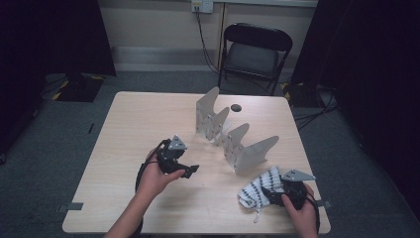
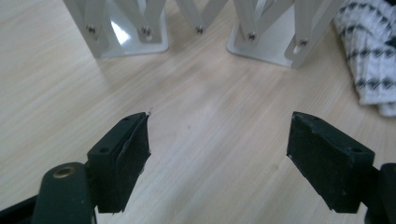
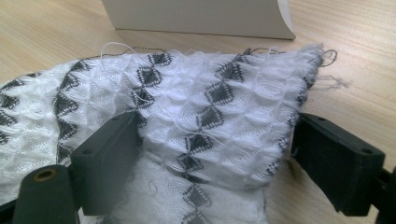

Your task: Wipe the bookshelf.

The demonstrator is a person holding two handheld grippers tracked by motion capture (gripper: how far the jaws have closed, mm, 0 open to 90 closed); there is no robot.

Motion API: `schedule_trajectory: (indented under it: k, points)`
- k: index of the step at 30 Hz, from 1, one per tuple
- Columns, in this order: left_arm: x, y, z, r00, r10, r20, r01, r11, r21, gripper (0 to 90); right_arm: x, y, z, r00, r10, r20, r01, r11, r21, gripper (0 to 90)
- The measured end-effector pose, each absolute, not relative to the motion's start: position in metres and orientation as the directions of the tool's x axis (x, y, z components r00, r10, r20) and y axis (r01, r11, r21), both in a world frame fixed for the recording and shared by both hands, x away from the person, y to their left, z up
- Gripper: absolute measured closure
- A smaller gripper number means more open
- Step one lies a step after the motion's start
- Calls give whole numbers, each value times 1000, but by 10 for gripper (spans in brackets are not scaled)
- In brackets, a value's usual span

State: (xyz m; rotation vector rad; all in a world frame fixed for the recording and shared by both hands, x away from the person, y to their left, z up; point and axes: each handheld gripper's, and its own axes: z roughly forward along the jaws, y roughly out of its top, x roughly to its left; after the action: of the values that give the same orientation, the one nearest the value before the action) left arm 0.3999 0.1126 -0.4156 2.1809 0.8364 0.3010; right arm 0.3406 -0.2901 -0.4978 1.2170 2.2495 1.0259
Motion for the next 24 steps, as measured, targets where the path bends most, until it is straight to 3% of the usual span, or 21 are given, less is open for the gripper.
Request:
schedule_trajectory:
  k: [24]
  points:
    - [445,61,-356,792,608,-58,438,-500,747,226,340,-289,-498,-551,834,-3,547,364,754,147]
